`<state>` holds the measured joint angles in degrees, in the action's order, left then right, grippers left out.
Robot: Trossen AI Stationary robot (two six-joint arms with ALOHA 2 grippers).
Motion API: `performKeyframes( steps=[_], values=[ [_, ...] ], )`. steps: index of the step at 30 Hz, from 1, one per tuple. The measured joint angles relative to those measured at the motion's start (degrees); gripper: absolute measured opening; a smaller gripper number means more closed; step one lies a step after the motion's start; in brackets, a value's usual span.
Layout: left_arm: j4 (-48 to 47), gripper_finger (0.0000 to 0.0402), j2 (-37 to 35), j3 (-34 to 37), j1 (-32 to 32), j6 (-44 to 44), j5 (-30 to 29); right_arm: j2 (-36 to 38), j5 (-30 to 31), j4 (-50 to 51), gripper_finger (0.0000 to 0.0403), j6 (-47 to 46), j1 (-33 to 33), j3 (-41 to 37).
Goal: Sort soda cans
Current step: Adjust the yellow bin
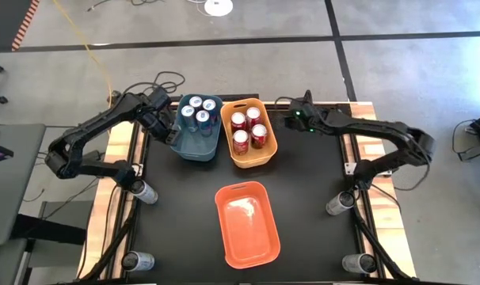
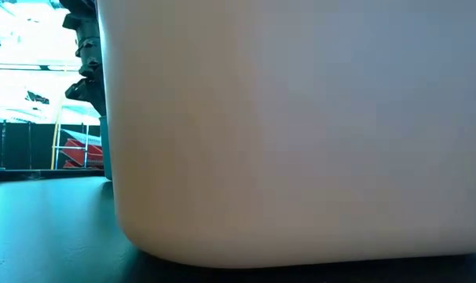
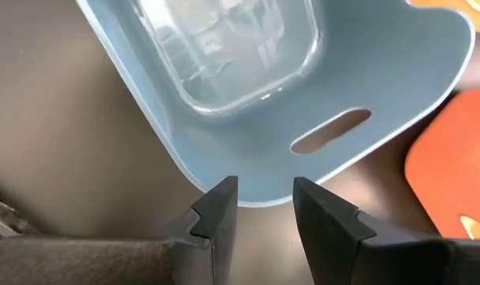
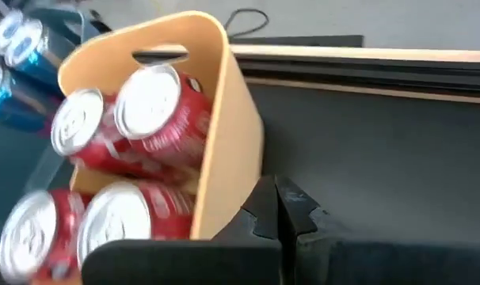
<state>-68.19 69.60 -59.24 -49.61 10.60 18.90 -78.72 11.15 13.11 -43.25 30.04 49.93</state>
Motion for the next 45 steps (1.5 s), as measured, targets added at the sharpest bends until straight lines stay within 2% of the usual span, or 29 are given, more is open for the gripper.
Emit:
performKeyframes(
  steps=[4,8,16,20,23,27,36,45],
  values=[
    [0.13,0.0118,-0.02,0.00,0.70,0.21,0.00,4.83,-0.52,11.69,0.0001,1.51,-1.04,0.03],
    [0.21,0.0118,-0.21,0.00,0.73,0.40,-0.02,8.44,-2.25,19.60,0.0001,1.49,-5.27,0.03],
    [1.68,0.0118,-3.10,-0.02,-0.70,-1.05,-1.50,9.55,-4.53,19.50,0.0000,0.20,-17.64,-2.24],
    [0.66,0.0118,-3.67,-0.02,-1.24,-1.78,-1.66,7.82,-5.09,16.07,0.0000,1.43,-22.92,-2.24],
    [0.69,0.0118,-3.67,-0.02,-1.24,-1.80,-1.66,5.37,-5.06,10.61,0.0000,1.80,-23.88,-2.24],
    [1.20,0.0118,-3.67,-0.02,-1.24,-1.53,-1.66,1.20,-5.16,2.28,0.0000,3.03,-23.03,-2.24],
    [1.15,0.0118,-3.67,-0.04,-1.24,-1.34,-1.66,-6.87,-8.46,-8.05,0.0000,3.85,-19.88,-2.23],
    [1.12,0.0118,-3.65,-0.04,-1.21,-0.75,-1.64,-12.31,-10.44,-10.69,0.0000,7.20,-18.39,2.67]
  ],
)
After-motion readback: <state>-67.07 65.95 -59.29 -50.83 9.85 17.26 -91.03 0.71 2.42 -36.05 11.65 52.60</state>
